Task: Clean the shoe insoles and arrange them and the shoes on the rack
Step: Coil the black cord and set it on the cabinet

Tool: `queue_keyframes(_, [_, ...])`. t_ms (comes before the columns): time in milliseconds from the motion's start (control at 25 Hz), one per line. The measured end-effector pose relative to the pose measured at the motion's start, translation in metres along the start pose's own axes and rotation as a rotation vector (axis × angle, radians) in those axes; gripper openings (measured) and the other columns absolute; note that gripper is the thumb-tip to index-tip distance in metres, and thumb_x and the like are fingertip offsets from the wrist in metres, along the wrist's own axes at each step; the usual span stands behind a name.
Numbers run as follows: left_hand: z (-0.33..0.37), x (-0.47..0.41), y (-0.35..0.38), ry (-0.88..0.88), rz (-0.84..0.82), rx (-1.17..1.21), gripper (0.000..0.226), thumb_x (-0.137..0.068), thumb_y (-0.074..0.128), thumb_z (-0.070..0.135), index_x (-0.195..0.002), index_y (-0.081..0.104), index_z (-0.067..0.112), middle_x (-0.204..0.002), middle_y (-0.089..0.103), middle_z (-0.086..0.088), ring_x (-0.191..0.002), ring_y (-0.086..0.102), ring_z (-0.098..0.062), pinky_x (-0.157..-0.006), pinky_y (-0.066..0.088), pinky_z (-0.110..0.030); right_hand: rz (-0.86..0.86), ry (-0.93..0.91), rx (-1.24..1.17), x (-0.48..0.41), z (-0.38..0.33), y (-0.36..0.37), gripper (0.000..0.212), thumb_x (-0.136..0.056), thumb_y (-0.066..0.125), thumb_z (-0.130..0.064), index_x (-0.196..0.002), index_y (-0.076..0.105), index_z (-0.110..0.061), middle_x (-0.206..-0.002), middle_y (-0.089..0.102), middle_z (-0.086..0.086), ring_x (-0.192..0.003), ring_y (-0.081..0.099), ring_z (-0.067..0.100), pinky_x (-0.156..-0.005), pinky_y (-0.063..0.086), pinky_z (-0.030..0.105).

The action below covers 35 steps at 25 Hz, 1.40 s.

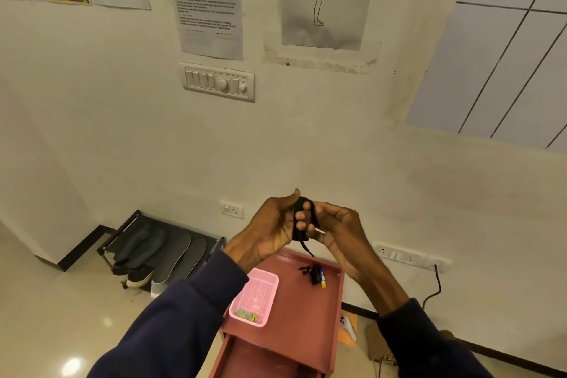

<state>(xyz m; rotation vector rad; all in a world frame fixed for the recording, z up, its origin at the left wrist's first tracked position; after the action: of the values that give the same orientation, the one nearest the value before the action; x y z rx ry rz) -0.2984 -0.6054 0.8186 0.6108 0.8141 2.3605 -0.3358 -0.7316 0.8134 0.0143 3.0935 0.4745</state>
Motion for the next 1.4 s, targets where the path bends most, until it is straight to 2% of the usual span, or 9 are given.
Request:
queue_keyframes(200, [-0.013,-0.004,-0.011,-0.055,0.009,0.078,0.041,-0.102,0.050,0.027,-0.069,0.060,0.005,-0.055,0.044,-0.002,-0.043,0.043,-0.013,-0.053,0.051,-0.027,0.105,-0.003,-0.052,0.010,0.020,0.000,0.029,-0.093,0.064,-0.010,-0.119,0.068,0.002,-0.109,0.072,0.021,-0.101,0.070,0.034,-0.080,0.056,0.032])
queue_keyframes(440, [-0.031,-0.004,-0.025,-0.051,0.081,-0.165,0.043,-0.097,0.056,0.029,-0.059,0.057,0.008,-0.049,0.044,-0.004,-0.041,0.042,-0.017,-0.052,0.047,-0.028,0.251,-0.117,0.064,0.027,0.041,0.002,0.022,-0.092,0.067,-0.007,-0.112,0.074,-0.009,-0.094,0.077,0.012,-0.088,0.074,0.028,-0.080,0.061,0.037])
queue_keyframes(680, [-0.030,0.010,-0.045,-0.029,-0.277,-0.170,0.043,-0.110,0.041,0.022,-0.098,0.068,-0.010,-0.082,0.070,-0.017,-0.070,0.068,-0.027,-0.088,0.053,-0.051,0.235,-0.295,0.198,0.040,0.050,0.000,0.023,-0.093,0.064,-0.003,-0.111,0.075,-0.011,-0.094,0.074,0.011,-0.084,0.072,0.028,-0.073,0.060,0.033])
queue_keyframes(800, [-0.037,0.015,-0.051,-0.044,-0.310,-0.147,0.043,-0.110,0.038,0.018,-0.102,0.067,-0.012,-0.090,0.071,-0.019,-0.076,0.071,-0.027,-0.091,0.057,-0.051,0.230,-0.267,0.133,0.046,0.058,0.001,0.026,-0.093,0.061,0.005,-0.107,0.075,-0.011,-0.087,0.073,0.010,-0.075,0.071,0.020,-0.067,0.057,0.025])
queue_keyframes(880, [-0.045,0.013,-0.047,-0.013,-0.199,-0.150,0.047,-0.110,0.040,0.019,-0.088,0.070,-0.010,-0.078,0.070,-0.018,-0.065,0.069,-0.026,-0.079,0.060,-0.045,0.222,-0.257,0.138,0.044,0.064,-0.001,0.026,-0.093,0.061,0.005,-0.109,0.074,-0.010,-0.087,0.072,0.009,-0.075,0.070,0.020,-0.068,0.057,0.026])
queue_keyframes(1000, [-0.066,0.006,-0.046,0.087,0.162,-0.165,0.053,-0.101,0.055,0.033,-0.059,0.061,0.000,-0.049,0.053,-0.012,-0.045,0.052,-0.026,-0.057,0.053,-0.033,0.222,-0.271,0.269,0.039,0.070,-0.006,0.023,-0.094,0.063,-0.004,-0.113,0.074,-0.009,-0.094,0.070,0.009,-0.078,0.071,0.023,-0.071,0.057,0.029])
queue_keyframes(1200, [-0.085,-0.009,-0.049,0.249,0.489,-0.270,0.061,-0.104,0.052,0.035,-0.053,0.058,0.003,-0.045,0.047,-0.011,-0.040,0.046,-0.026,-0.049,0.046,-0.029,0.266,-0.274,0.400,0.029,0.086,-0.013,0.023,-0.096,0.061,-0.004,-0.112,0.075,-0.012,-0.093,0.068,0.000,-0.082,0.069,0.019,-0.072,0.057,0.030])
queue_keyframes(1280, [-0.087,-0.016,-0.057,0.178,0.416,-0.208,0.057,-0.105,0.051,0.034,-0.060,0.065,0.001,-0.052,0.055,-0.014,-0.045,0.052,-0.027,-0.051,0.050,-0.030,0.287,-0.243,0.334,0.025,0.091,-0.018,0.025,-0.095,0.059,0.003,-0.111,0.075,-0.008,-0.089,0.068,0.004,-0.074,0.067,0.017,-0.067,0.055,0.029])
queue_keyframes(1400, [-0.082,-0.017,-0.066,-0.043,0.026,0.072,0.042,-0.107,0.047,0.022,-0.098,0.074,-0.009,-0.089,0.072,-0.022,-0.078,0.069,-0.030,-0.079,0.059,-0.037,0.325,-0.215,0.301,0.020,0.096,-0.031,0.032,-0.091,0.057,0.013,-0.110,0.075,-0.007,-0.096,0.074,0.006,-0.086,0.071,0.018,-0.077,0.058,0.035])
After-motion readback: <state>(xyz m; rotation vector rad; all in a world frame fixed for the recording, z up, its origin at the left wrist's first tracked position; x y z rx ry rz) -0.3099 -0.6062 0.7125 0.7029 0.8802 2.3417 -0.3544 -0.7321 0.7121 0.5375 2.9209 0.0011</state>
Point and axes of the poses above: each hand's wrist, its own x-axis away from the middle knuckle, its own y-axis out of the palm, z = x × y, the point moved 4 cm from there along -x, towards the middle knuckle
